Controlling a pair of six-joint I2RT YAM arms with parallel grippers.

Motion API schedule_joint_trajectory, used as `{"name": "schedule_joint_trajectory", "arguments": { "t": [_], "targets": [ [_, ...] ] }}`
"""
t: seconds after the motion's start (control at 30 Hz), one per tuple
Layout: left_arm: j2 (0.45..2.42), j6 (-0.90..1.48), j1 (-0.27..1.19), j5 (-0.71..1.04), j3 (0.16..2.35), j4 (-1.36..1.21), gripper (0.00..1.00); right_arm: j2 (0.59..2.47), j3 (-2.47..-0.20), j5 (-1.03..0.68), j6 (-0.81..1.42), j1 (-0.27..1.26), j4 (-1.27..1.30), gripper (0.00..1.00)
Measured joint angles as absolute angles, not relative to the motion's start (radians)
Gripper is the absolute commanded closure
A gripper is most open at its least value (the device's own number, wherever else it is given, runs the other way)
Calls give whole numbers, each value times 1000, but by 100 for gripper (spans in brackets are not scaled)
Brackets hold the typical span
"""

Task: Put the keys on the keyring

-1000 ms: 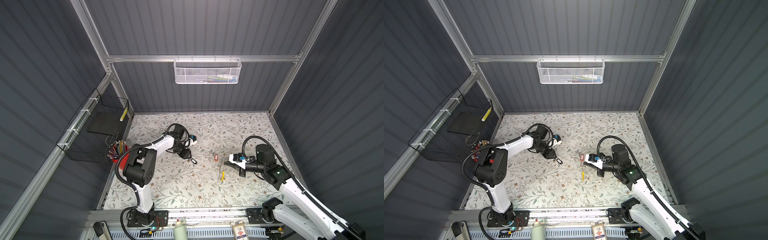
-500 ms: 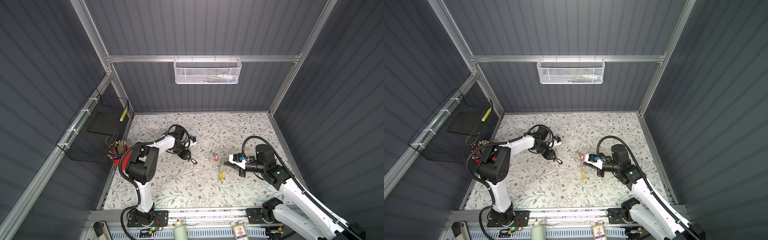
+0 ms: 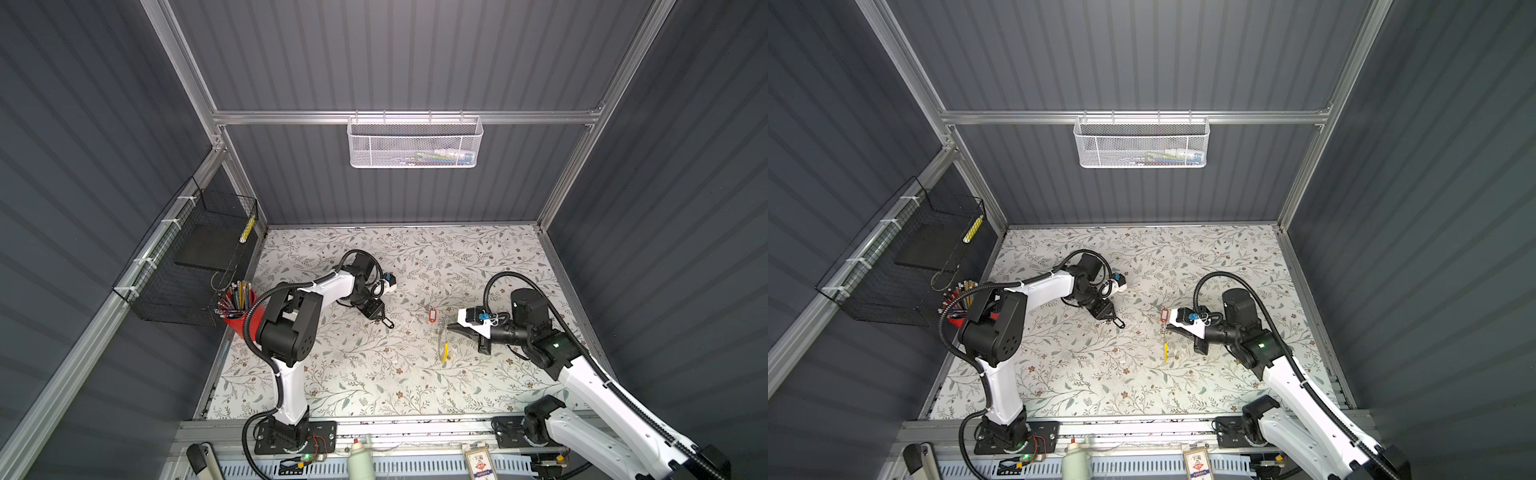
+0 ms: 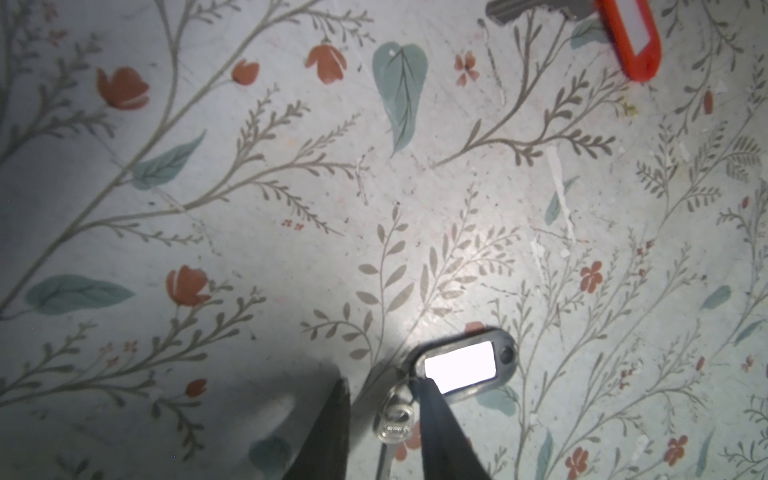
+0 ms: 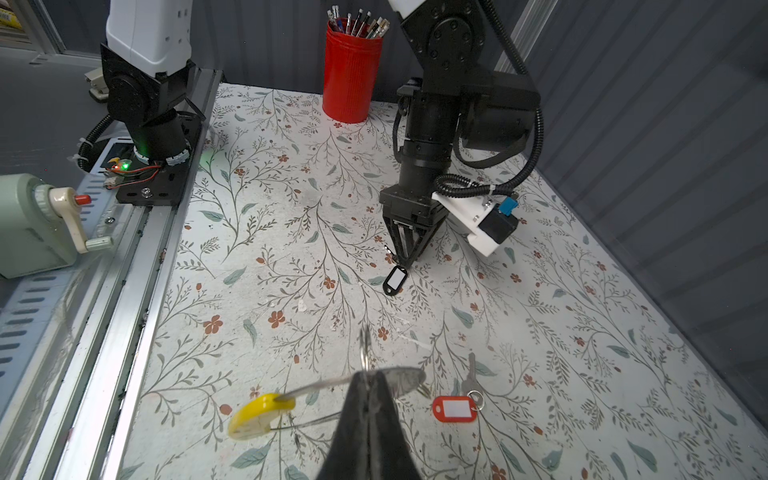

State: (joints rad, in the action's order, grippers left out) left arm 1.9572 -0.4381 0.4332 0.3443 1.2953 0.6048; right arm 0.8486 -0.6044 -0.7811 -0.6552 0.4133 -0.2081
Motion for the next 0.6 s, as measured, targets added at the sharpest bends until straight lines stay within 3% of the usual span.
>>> {"name": "schedule_joint_trajectory", "arguments": {
  "t": [0.33,0.6],
  "targets": [
    [1957,-443,434,342,1295,605,80,859,-604,-781,-656,413,-208,96],
    [1957,-447,440,345,1288,607,80,859,-604,-781,-656,413,-208,96]
  ]
}}
